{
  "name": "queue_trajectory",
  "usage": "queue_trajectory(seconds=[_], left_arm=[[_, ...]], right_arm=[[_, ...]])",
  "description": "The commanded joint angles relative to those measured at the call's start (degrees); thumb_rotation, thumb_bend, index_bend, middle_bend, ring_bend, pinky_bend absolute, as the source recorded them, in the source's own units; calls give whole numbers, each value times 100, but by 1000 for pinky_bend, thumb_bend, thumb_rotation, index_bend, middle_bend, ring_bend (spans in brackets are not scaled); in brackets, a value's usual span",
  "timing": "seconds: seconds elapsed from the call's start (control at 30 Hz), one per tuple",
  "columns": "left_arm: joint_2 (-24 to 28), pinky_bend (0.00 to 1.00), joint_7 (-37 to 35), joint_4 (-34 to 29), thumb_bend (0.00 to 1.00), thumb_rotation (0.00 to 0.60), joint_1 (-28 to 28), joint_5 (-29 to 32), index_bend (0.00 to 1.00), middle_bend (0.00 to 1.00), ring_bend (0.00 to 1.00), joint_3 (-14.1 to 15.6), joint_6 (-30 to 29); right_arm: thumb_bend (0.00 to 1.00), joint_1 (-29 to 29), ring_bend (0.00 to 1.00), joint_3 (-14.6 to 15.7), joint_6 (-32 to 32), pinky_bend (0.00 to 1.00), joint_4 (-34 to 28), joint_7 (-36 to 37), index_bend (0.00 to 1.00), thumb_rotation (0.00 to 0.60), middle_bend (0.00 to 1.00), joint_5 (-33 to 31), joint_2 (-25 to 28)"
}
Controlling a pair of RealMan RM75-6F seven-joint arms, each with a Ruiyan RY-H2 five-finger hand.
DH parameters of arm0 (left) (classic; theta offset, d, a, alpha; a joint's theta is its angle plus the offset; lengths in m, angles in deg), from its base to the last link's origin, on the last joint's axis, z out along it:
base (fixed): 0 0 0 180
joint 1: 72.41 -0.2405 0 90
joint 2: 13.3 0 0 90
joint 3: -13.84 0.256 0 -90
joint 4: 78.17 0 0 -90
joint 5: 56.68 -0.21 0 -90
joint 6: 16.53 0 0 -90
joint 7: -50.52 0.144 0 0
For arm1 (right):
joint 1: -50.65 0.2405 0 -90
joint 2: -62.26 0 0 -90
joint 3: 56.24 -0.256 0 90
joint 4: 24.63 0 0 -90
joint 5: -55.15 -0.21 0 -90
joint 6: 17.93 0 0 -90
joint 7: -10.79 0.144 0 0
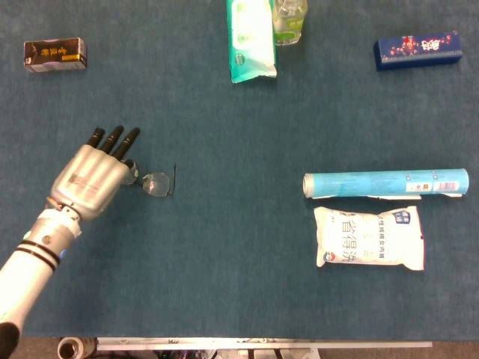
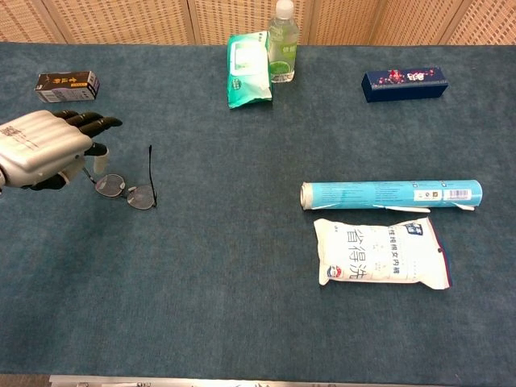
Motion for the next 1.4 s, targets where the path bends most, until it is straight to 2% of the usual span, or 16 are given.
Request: queue_trajectory(seconds=[0.03,0.4,0.67,0.87,1.1,1.4], left_arm=[[227,122,-221,-180,764,600,-239,-332,404,0,0,48,-322],[724,122,-1087,-236,744,600,-832,-1245,387,0,0,123,-880],[957,122,-1629,-172,417,600,-1134,-1567,339,0,0,14,-1133],[978,122,-2225,20,267,600,-1340,-1944,283,0,0,-81,-1317],[969,122,-2696,76,151,600,-1450,-2043,232,0,0,-199,-1230],[551,122,-2937,53,138,600,-1418,-2056,203,0,0,-481,-1049]], right_arm=[[322,0,222,7,6,373,0,-9,392,600,366,5,-4],[322,-17,222,2,-43,373,5,-72,392,600,366,9,-28],[322,-16,222,-38,-47,373,32,-80,391,600,366,-58,-35],[322,-22,222,-17,-56,373,21,-96,391,600,366,-16,-38],[322,-41,223,-23,-100,373,13,-106,391,600,366,-8,-37],[322,-37,222,-51,-92,373,23,-86,392,600,366,-55,-29]])
